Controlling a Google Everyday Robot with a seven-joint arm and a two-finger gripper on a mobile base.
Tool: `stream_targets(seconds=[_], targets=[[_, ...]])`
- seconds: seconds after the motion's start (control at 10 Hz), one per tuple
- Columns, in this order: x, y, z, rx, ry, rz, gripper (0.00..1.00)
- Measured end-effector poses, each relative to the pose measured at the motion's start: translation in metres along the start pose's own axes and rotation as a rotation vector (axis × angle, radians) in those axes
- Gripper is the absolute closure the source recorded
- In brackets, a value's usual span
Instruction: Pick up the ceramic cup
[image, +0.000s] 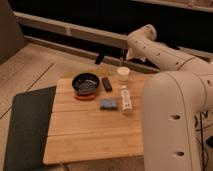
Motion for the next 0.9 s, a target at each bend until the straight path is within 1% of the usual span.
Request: stream_targets(seconds=[0.2, 0.4, 0.5, 0.6, 0.9], targets=[[0.006, 0.0, 0.02, -0.012, 0.035, 0.009, 0.35], [0.014, -0.002, 0.036, -0.004, 0.069, 0.003, 0.35], [0.021, -0.001, 0.048, 0.002, 0.102, 0.0, 0.35], [0.023, -0.001, 0.053, 0.005, 0.117, 0.002, 0.35], [0.035, 0.001, 0.073, 0.015, 0.186, -0.013, 0.35]])
